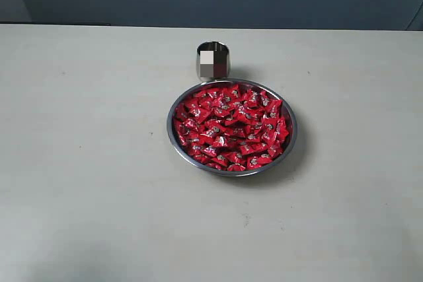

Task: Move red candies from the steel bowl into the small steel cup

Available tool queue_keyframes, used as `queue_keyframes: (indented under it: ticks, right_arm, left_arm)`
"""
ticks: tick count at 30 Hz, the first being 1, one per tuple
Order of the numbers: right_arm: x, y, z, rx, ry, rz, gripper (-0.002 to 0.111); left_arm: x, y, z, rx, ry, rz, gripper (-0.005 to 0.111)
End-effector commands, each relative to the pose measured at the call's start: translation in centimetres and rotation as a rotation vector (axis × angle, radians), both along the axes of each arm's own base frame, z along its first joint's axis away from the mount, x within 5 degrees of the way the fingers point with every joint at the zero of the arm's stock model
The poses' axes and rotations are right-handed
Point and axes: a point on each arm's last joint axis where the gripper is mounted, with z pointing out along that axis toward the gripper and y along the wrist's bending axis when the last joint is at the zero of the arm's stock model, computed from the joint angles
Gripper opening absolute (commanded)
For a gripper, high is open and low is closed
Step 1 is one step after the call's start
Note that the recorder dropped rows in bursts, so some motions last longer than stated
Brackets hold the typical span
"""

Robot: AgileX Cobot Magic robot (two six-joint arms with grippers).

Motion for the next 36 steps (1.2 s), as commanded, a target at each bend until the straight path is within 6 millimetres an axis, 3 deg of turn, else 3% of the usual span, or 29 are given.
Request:
queue_keyframes:
  ticks: [1, 13, 19, 30, 36]
  right_arm:
    - [0.2, 0.0, 2.1, -0.004, -0.024, -0.004, -0.001]
    - [1.6, 0.0, 9.4, -0.003, -0.076, -0.004, -0.001]
    - [2.8, 0.0, 14.7, -0.002, -0.141, -0.005, -0.001]
    - [2.7, 0.3, 15.7, 0.088, -0.225, 0.013, -0.001]
    - [3.6, 0.6, 14.5, 0.109, -0.09, 0.036, -0.001]
  left_arm:
    - [0.0, 0.0, 0.4, 0.002, -0.018, -0.008, 0.0]
    - [0.0, 0.0, 0.4, 0.002, -0.018, -0.008, 0.0]
    - [0.0, 0.0, 0.4, 0.002, -0.018, -0.008, 0.0]
    - [0.0, 0.0, 0.4, 0.002, -0.018, -0.008, 0.0]
    - [0.0, 0.0, 0.4, 0.002, -0.018, -0.008, 0.0]
